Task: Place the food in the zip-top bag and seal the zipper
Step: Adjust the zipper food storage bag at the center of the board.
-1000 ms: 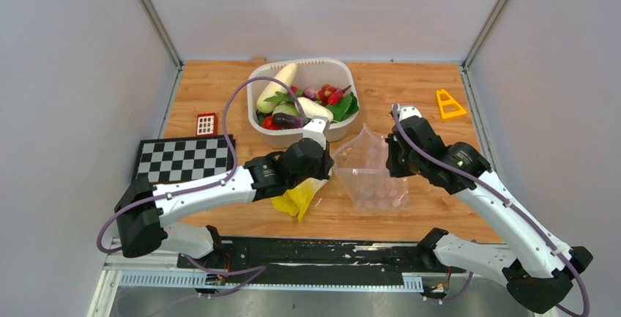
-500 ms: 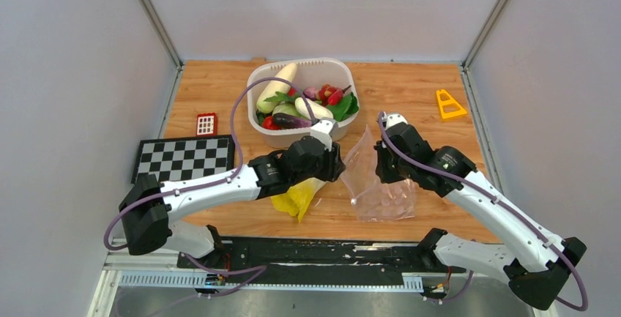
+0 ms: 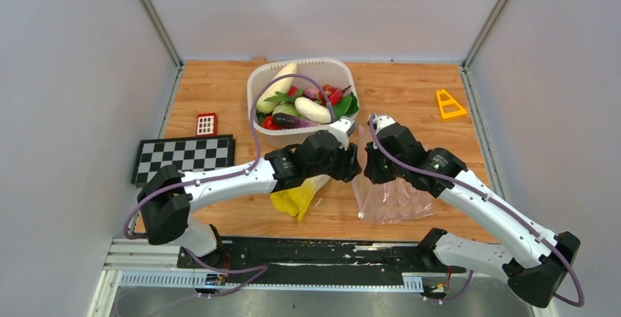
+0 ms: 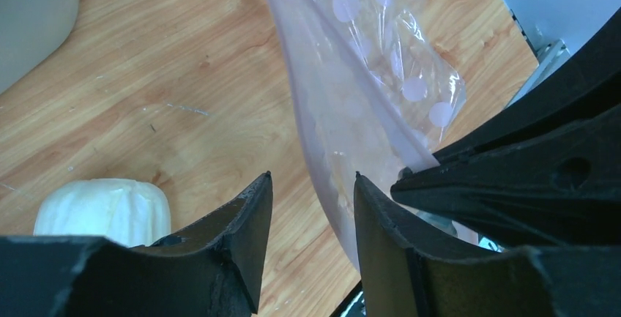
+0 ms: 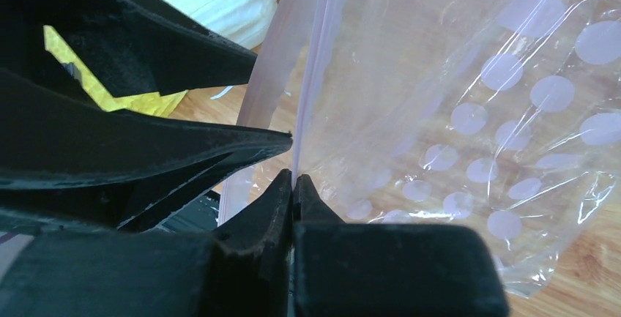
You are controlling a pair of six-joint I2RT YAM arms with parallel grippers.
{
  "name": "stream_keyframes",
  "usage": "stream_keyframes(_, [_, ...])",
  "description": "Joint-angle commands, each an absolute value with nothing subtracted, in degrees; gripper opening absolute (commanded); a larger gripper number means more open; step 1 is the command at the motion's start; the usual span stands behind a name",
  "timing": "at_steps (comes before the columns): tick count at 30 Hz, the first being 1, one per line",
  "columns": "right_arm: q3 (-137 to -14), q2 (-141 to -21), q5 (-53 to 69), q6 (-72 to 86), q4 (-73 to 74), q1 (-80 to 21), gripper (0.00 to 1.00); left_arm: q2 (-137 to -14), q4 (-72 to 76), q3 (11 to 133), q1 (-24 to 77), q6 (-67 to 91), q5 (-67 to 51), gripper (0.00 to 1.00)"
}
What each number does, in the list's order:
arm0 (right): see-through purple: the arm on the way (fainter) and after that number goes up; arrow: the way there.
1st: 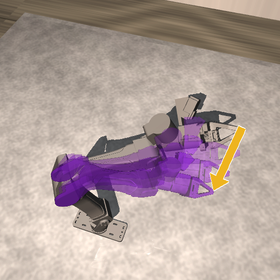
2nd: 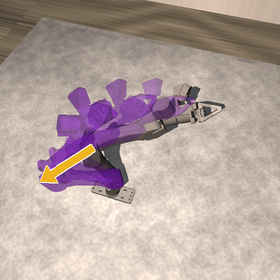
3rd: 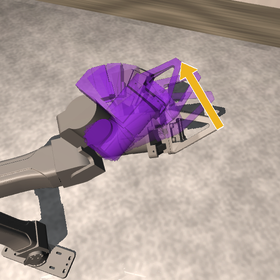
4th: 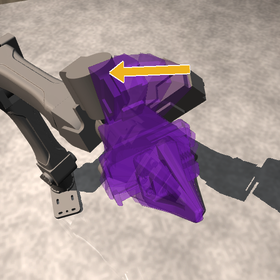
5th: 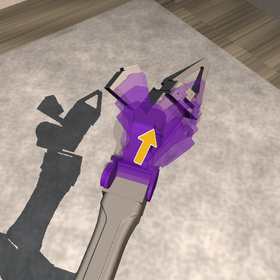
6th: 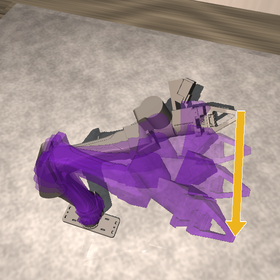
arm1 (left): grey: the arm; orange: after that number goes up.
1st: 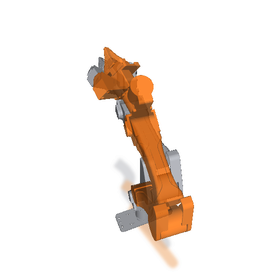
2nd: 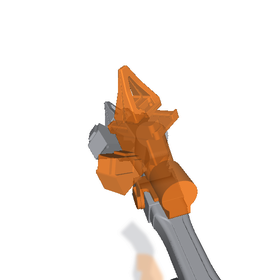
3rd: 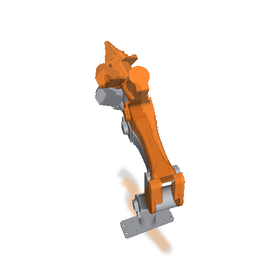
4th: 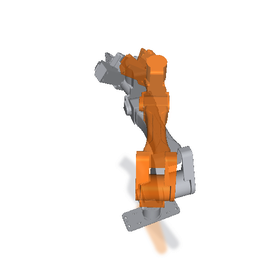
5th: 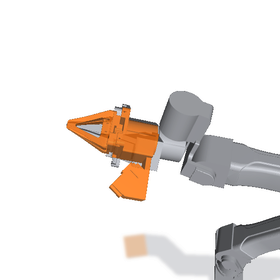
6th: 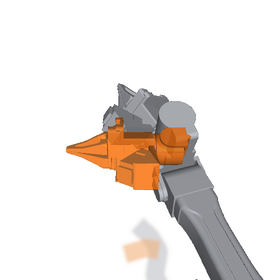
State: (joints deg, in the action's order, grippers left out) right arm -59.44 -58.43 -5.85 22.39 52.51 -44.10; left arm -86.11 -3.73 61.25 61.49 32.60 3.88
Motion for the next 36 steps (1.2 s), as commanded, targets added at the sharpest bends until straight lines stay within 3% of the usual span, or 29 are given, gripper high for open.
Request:
stream_keyframes(1, [-58.75, -57.92, -1.42, 21.18, 48.18, -44.39, 0.0, -87.27, -2.18, 63.57, 60.72, 31.15, 4.02, 0.51])
stream_keyframes(4, [-58.21, -57.22, -0.96, 20.84, 47.79, -44.41, 0.0, -87.47, -3.06, 63.42, 60.14, 31.26, 5.84, 0.42])
stream_keyframes(6, [-58.14, -56.68, -0.97, 20.53, 48.34, -44.46, 0.0, -87.11, -4.1, 62.73, 59.55, 31.48, 7.73, 0.23])
stream_keyframes(8, [-58.66, -56.04, -4.01, 20.85, 50.41, -44.4, 0.0, -86.35, -6.43, 62.07, 59.15, 31.86, 11.16, 0.13])
stream_keyframes(15, [-61.84, -50.59, -20.89, 26.33, 57.69, -44.4, 0.0, -81.88, -13.18, 56.54, 57.84, 33.99, 21.16, 0.05])
stream_keyframes(22, [-68.16, -52.18, -19.7, 24.07, 62.54, -44.63, 0.0, -79.34, -16.32, 55.11, 57.75, 34.66, 24.72, 0.04])
stream_keyframes(28, [-65.43, -54.37, -15.88, 24.0, 57.93, -45.9, 0.0, -79.77, -11.95, 55.96, 57.79, 33.68, 16.92, 0.14])
stream_keyframes(33, [-61.47, -53.86, -18.17, 26.81, 52.96, -46.07, 0.0, -79.57, -11.99, 55.79, 57.82, 33.32, 14.9, 0.33])
stream_keyframes(36, [-59.7, -53.99, -18.05, 27.46, 49.63, -46.08, 0.0, -78.05, -12.04, 55.39, 57.83, 32.53, 13.94, 0.55])
